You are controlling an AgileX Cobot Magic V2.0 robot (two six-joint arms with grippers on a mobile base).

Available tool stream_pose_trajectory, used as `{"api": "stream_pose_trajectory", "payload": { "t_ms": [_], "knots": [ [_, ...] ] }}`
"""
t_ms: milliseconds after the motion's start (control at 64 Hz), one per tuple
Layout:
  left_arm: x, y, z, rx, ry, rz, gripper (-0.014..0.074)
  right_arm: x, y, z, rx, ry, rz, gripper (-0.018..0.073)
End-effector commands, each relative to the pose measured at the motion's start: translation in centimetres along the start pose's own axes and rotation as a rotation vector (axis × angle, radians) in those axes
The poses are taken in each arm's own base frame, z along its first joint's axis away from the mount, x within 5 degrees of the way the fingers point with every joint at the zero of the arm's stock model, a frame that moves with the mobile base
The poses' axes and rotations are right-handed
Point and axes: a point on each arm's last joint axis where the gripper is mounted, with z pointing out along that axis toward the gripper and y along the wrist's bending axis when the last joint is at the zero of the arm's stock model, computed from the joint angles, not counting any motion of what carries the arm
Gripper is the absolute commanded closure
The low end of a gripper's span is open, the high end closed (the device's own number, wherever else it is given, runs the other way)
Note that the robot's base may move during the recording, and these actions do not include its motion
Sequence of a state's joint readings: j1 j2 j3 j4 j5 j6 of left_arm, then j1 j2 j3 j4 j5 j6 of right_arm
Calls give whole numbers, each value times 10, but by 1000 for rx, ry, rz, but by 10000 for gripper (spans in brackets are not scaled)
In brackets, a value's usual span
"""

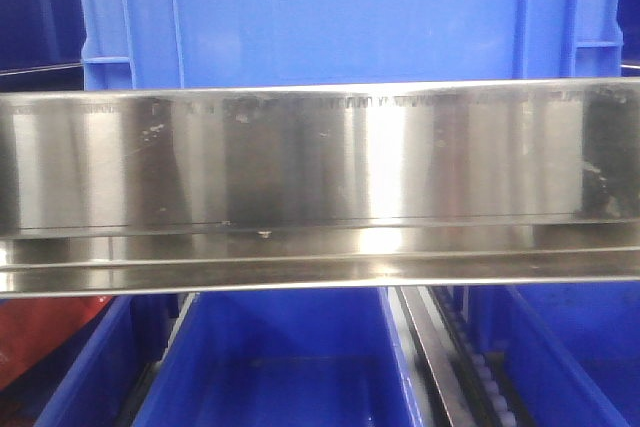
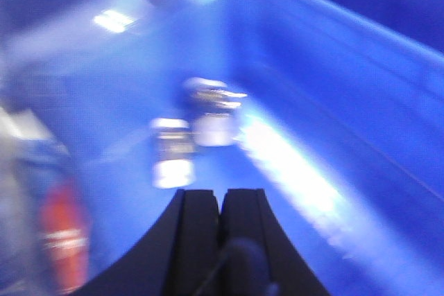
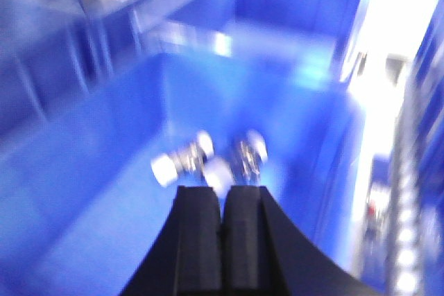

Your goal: Place valve from conveyor to right shelf box

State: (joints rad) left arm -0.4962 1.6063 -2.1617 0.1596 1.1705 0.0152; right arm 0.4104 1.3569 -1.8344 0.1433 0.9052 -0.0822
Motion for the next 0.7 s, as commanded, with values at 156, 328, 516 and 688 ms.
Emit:
{"api": "stream_pose_trajectory", "payload": {
  "t_ms": [156, 328, 516, 688],
  "knots": [
    [21, 10, -56, -39, -111, -54, 707, 27, 0, -45, 56, -65, -42, 721],
    [65, 10, -80, -42, -226, -68, 707, 69, 2, -74, 64, -125, -40, 721],
    [127, 6, -116, -15, -361, -58, 707, 119, 5, -105, 72, -202, -40, 721],
    [191, 1, -129, 3, -406, -55, 707, 172, 6, -119, 73, -181, -37, 721]
  ]
}}
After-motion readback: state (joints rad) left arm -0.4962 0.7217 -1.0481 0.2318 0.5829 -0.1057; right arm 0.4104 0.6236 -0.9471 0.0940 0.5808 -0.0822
